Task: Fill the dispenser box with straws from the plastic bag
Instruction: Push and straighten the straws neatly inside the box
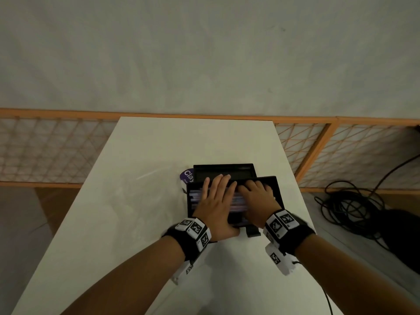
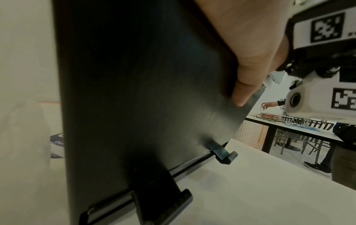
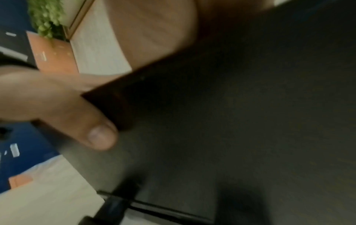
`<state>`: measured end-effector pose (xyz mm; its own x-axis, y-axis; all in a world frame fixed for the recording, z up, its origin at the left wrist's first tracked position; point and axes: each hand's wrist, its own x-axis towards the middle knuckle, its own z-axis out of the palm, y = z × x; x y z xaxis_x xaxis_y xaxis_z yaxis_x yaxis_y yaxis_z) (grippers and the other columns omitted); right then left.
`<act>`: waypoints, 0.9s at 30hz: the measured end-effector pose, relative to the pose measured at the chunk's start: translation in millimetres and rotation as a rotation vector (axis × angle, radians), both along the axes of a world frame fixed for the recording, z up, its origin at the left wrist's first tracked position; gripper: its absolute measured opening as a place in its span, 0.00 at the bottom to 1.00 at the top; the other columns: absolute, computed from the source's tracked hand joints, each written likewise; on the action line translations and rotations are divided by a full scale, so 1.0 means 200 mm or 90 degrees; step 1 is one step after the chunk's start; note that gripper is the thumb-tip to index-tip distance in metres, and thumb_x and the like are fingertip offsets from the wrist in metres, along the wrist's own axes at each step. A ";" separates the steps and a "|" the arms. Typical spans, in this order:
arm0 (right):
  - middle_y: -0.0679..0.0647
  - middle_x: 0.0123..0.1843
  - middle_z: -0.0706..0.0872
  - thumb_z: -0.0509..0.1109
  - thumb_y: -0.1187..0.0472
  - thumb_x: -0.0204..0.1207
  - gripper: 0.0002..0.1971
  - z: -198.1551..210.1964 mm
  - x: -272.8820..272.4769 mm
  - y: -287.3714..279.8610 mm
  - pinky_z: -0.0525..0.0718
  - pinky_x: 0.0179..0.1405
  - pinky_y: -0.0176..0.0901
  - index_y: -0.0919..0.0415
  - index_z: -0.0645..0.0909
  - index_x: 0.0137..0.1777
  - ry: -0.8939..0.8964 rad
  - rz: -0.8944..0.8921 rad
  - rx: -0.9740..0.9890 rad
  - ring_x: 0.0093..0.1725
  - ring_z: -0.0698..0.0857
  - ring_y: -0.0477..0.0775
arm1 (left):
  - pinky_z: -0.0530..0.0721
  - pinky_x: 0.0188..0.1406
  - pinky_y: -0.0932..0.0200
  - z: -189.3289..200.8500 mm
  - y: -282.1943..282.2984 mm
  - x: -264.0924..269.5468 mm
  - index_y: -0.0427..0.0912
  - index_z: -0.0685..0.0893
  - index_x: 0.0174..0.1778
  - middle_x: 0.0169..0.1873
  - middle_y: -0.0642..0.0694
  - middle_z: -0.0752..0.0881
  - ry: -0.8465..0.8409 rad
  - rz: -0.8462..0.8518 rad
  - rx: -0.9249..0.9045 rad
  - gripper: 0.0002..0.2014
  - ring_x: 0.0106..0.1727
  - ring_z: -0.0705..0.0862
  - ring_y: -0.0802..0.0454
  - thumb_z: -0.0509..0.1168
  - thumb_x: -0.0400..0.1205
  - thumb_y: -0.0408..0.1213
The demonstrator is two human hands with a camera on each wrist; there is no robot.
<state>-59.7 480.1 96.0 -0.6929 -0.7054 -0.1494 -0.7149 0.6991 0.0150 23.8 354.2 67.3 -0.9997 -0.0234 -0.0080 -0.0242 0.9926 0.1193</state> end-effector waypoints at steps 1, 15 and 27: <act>0.56 0.61 0.78 0.81 0.53 0.56 0.37 0.00 0.00 0.01 0.76 0.63 0.59 0.56 0.73 0.67 0.026 0.019 -0.011 0.60 0.79 0.62 | 0.41 0.77 0.37 0.00 0.00 0.00 0.39 0.60 0.77 0.76 0.37 0.70 0.007 -0.001 -0.002 0.55 0.78 0.56 0.39 0.59 0.56 0.68; 0.59 0.64 0.82 0.51 0.52 0.83 0.18 0.07 -0.02 -0.05 0.73 0.64 0.56 0.59 0.77 0.63 -0.116 -0.152 -0.058 0.63 0.80 0.62 | 0.37 0.78 0.37 -0.01 0.00 0.00 0.42 0.59 0.75 0.79 0.37 0.63 0.010 0.000 0.021 0.52 0.79 0.49 0.41 0.64 0.57 0.65; 0.68 0.73 0.72 0.57 0.54 0.82 0.27 0.21 -0.03 -0.05 0.69 0.73 0.52 0.76 0.63 0.74 -1.095 -0.781 -0.923 0.76 0.70 0.65 | 0.24 0.77 0.38 0.00 -0.01 -0.03 0.39 0.46 0.83 0.84 0.40 0.44 -0.001 0.007 -0.027 0.57 0.84 0.39 0.39 0.60 0.68 0.71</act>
<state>-66.2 470.5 138.1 -0.5241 -0.4304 -0.7349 0.8507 -0.3043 -0.4285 17.5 353.0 67.3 -0.9993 -0.0355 -0.0088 -0.0360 0.9963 0.0774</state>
